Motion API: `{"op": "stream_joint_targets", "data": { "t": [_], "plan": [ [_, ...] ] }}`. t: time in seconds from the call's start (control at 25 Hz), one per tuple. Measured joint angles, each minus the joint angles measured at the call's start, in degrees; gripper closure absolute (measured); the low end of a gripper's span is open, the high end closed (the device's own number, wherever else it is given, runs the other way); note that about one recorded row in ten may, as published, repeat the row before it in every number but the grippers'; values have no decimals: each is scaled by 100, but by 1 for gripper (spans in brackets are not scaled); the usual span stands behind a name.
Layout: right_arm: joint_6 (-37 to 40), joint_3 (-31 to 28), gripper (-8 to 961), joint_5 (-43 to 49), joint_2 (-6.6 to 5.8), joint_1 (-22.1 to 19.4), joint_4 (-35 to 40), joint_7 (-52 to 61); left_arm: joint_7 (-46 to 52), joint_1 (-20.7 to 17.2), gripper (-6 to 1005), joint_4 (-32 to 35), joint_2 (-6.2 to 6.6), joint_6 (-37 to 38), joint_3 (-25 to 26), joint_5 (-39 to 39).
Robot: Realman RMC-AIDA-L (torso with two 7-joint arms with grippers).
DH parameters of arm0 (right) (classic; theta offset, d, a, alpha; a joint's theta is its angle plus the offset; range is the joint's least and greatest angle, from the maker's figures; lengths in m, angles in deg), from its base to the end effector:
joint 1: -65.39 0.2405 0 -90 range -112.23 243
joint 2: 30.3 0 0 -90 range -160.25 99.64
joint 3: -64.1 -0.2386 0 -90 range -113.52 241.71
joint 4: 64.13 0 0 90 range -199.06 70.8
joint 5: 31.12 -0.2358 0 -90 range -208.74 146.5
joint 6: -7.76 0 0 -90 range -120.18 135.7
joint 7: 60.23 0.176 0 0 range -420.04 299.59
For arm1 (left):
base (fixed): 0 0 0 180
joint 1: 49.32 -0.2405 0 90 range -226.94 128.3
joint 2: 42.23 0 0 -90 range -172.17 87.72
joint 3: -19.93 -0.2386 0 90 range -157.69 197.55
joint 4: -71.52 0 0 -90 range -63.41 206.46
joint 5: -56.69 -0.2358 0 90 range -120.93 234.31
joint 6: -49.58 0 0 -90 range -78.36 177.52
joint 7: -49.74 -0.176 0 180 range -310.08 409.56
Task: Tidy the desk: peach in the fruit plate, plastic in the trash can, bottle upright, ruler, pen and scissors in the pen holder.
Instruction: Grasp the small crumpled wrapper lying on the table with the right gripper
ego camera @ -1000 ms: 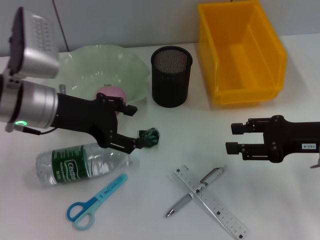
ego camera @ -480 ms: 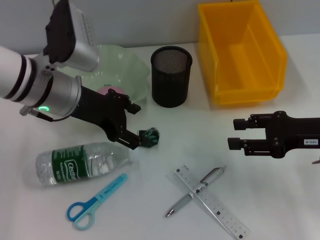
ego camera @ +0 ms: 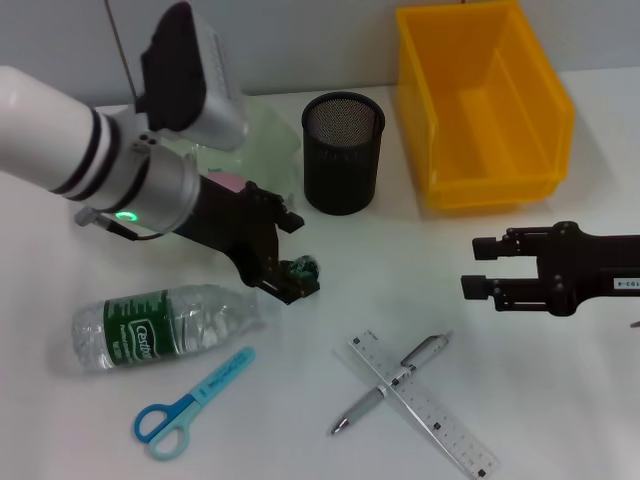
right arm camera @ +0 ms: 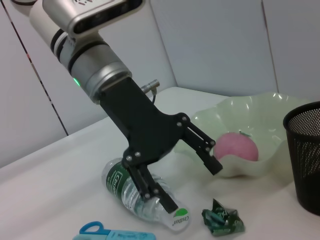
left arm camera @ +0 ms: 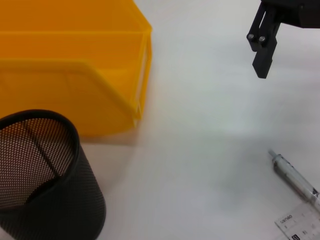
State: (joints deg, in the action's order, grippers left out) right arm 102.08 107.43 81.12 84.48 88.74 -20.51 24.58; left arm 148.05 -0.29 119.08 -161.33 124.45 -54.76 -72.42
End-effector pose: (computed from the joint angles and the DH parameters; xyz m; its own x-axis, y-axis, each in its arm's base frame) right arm 0.2825 0.3295 0.0222 0.7859 -0.4080 -0.4646 -0.5159 -0.8469 -0.1290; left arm -0.1368 0.4101 -0.0863 0.9927 0.0337 -0.1161 0.0195 -0.9925 -0.1210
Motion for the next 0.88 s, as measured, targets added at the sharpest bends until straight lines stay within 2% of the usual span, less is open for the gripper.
{"op": "stream_joint_targets", "data": {
  "t": [0.28,0.64,0.88],
  "plan": [
    [36,0,321,7,-22,-35,-3,0,271,21,139,-22,1,-581,-825,89],
    [56,0,321,9,-35,-60,-3,0,442,54,139,-35,-5,-973,-1288,160],
    [61,-1,321,9,-60,-59,-26,0,452,54,138,-120,-8,-1063,-1385,204]
  ]
}}
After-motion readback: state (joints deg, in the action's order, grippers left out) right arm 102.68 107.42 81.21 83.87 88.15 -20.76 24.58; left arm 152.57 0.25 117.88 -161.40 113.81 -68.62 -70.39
